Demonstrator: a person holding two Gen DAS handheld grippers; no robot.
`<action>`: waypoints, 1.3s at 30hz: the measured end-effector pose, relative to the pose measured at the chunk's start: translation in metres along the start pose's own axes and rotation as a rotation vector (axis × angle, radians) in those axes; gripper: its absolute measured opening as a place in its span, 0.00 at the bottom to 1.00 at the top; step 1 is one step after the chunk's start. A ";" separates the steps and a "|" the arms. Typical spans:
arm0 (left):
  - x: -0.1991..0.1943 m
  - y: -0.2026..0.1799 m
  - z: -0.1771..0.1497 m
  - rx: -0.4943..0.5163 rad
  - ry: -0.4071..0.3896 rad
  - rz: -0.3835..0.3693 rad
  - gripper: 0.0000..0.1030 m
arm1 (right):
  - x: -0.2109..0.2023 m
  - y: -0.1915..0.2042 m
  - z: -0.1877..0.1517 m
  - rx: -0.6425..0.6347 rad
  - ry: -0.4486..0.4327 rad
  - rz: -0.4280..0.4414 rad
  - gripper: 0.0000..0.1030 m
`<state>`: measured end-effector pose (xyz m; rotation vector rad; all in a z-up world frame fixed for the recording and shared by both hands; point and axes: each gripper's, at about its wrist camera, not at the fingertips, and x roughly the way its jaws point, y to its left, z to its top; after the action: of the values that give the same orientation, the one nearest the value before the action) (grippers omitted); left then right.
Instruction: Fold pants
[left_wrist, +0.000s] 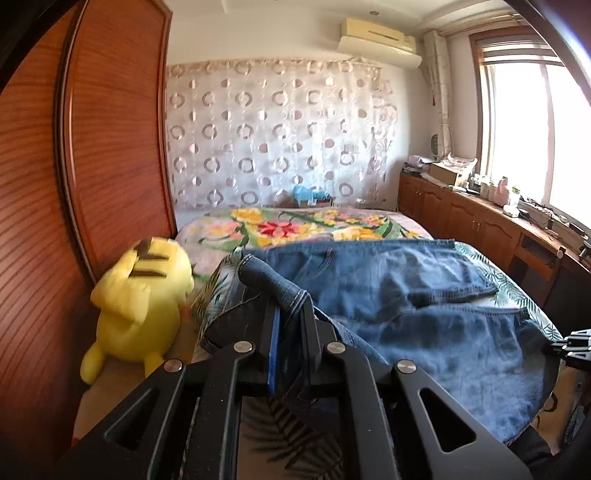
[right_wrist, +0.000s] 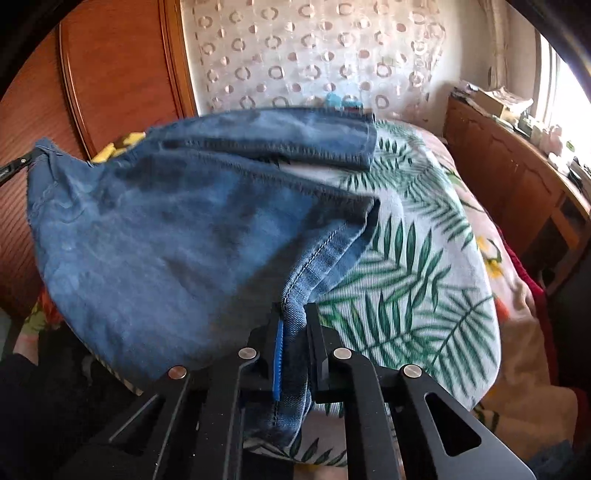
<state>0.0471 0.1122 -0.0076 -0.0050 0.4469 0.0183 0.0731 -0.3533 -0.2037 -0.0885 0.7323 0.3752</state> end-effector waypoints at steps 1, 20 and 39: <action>0.001 -0.002 0.005 0.004 -0.008 -0.002 0.10 | -0.005 -0.001 0.005 0.004 -0.022 0.006 0.09; 0.036 -0.019 0.042 0.035 -0.050 -0.026 0.10 | 0.069 0.007 0.091 -0.063 -0.062 -0.023 0.09; 0.033 -0.030 0.033 0.026 -0.043 -0.058 0.10 | 0.042 -0.010 0.043 0.034 -0.073 -0.007 0.49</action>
<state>0.0917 0.0832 0.0076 0.0082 0.4042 -0.0447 0.1325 -0.3404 -0.1999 -0.0453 0.6655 0.3579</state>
